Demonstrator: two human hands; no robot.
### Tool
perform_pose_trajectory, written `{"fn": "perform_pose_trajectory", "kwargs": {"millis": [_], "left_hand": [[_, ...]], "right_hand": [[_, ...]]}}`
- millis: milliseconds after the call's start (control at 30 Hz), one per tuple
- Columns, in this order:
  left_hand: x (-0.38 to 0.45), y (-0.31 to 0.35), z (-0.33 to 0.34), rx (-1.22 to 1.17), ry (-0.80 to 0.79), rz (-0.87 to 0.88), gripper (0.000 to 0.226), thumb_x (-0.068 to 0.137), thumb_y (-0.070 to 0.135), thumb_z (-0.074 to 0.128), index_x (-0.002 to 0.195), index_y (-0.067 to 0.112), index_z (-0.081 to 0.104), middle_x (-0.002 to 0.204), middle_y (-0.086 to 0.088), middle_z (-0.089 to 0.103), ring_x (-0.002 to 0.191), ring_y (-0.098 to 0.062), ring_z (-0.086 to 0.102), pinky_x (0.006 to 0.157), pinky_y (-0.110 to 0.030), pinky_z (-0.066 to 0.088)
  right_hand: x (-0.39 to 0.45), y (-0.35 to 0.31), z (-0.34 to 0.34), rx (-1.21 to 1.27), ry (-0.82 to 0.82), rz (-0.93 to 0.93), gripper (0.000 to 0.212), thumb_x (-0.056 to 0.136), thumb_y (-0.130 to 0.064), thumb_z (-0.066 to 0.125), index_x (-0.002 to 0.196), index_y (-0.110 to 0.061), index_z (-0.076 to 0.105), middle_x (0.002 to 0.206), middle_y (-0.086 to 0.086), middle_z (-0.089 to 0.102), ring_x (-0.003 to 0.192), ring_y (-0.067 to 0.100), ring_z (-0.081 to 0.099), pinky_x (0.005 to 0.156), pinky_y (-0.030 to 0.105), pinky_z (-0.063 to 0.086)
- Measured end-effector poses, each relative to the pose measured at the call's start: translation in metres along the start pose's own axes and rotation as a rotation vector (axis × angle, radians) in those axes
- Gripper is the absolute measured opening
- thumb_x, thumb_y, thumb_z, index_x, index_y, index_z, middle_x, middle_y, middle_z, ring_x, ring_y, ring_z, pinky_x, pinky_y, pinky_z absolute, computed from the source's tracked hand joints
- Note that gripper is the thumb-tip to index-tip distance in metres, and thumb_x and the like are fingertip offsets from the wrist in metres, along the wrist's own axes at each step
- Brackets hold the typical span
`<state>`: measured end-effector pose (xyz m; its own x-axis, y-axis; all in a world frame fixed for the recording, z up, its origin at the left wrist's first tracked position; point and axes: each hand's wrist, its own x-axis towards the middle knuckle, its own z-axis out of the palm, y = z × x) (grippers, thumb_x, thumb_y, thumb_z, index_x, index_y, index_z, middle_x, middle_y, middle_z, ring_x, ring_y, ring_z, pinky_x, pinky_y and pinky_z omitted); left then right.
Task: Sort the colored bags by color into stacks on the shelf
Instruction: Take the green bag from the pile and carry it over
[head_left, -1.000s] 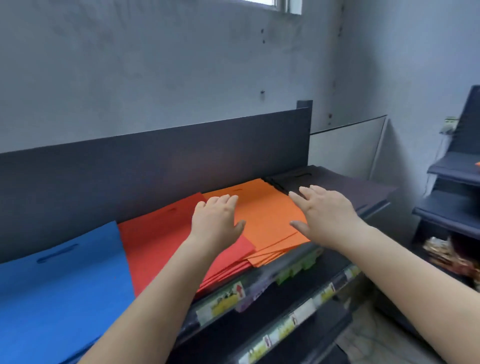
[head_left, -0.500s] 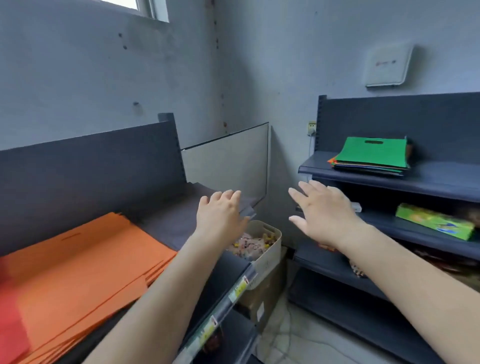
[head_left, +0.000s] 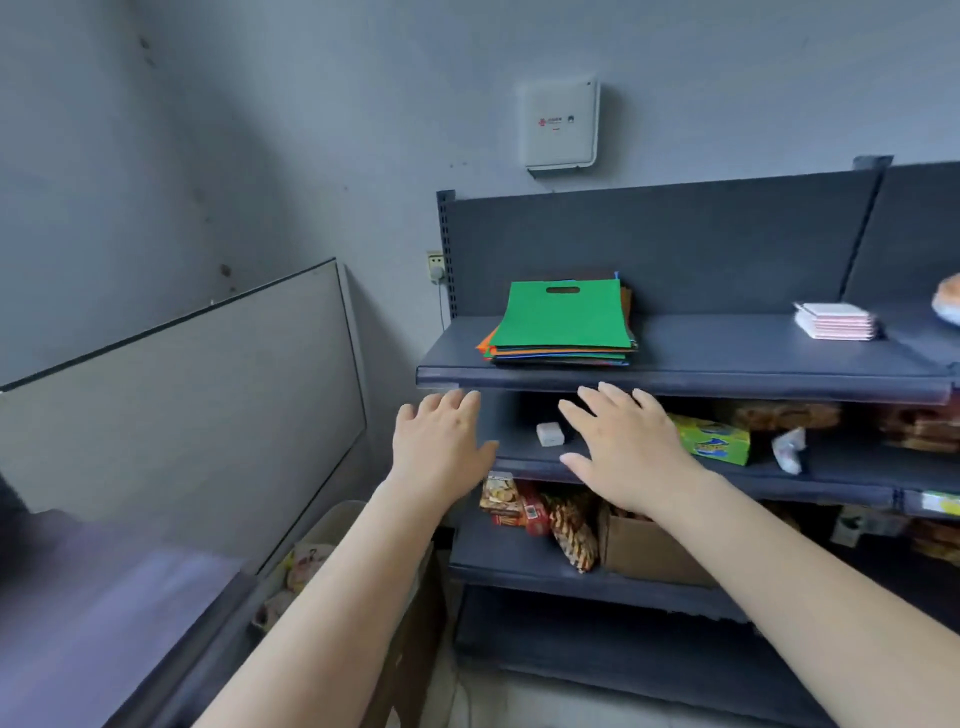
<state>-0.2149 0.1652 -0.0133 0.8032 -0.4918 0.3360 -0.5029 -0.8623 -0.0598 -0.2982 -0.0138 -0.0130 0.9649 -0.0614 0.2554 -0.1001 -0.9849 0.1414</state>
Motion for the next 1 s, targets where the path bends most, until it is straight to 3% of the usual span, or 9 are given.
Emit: {"fn": "perform_pose_trajectory", "kwargs": {"millis": [300, 500, 900, 1000], "left_hand": [[0.128, 0.008, 0.06, -0.025, 0.024, 0.074, 0.058, 0.092, 0.053, 0.043, 0.14, 0.023, 0.035, 0.143, 0.004, 0.042, 0.133, -0.02, 0.037, 0.103, -0.038, 0.03], [0.187, 0.02, 0.095, -0.028, 0.011, 0.101, 0.057, 0.094, 0.053, 0.039, 0.141, 0.022, 0.034, 0.146, 0.004, 0.039, 0.135, -0.02, 0.034, 0.105, -0.037, 0.029], [0.288, 0.035, 0.169, -0.085, -0.045, -0.06, 0.054, 0.095, 0.056, 0.034, 0.136, 0.021, 0.043, 0.143, 0.005, 0.043, 0.134, -0.017, 0.034, 0.108, -0.032, 0.02], [0.3, 0.039, 0.179, -0.123, -0.023, -0.051, 0.054, 0.096, 0.054, 0.034, 0.138, 0.022, 0.044, 0.146, 0.006, 0.042, 0.136, -0.016, 0.033, 0.112, -0.032, 0.016]], "right_hand": [[0.089, 0.064, 0.043, 0.062, 0.02, 0.139, 0.061, 0.096, -0.051, 0.038, 0.149, -0.025, 0.023, 0.155, 0.0, 0.025, 0.145, 0.02, 0.017, 0.116, 0.043, 0.015], [0.138, 0.103, 0.071, 0.094, 0.021, 0.191, 0.06, 0.096, -0.052, 0.039, 0.147, -0.023, 0.028, 0.151, -0.002, 0.033, 0.139, 0.02, 0.027, 0.108, 0.038, 0.028], [0.233, 0.19, 0.133, 0.376, -0.013, 0.351, 0.056, 0.096, -0.049, 0.041, 0.139, -0.013, 0.043, 0.133, 0.005, 0.05, 0.121, 0.025, 0.046, 0.097, 0.037, 0.041], [0.252, 0.203, 0.146, 0.482, -0.028, 0.443, 0.056, 0.095, -0.051, 0.042, 0.129, -0.008, 0.051, 0.121, 0.007, 0.054, 0.111, 0.025, 0.051, 0.087, 0.035, 0.046]]}}
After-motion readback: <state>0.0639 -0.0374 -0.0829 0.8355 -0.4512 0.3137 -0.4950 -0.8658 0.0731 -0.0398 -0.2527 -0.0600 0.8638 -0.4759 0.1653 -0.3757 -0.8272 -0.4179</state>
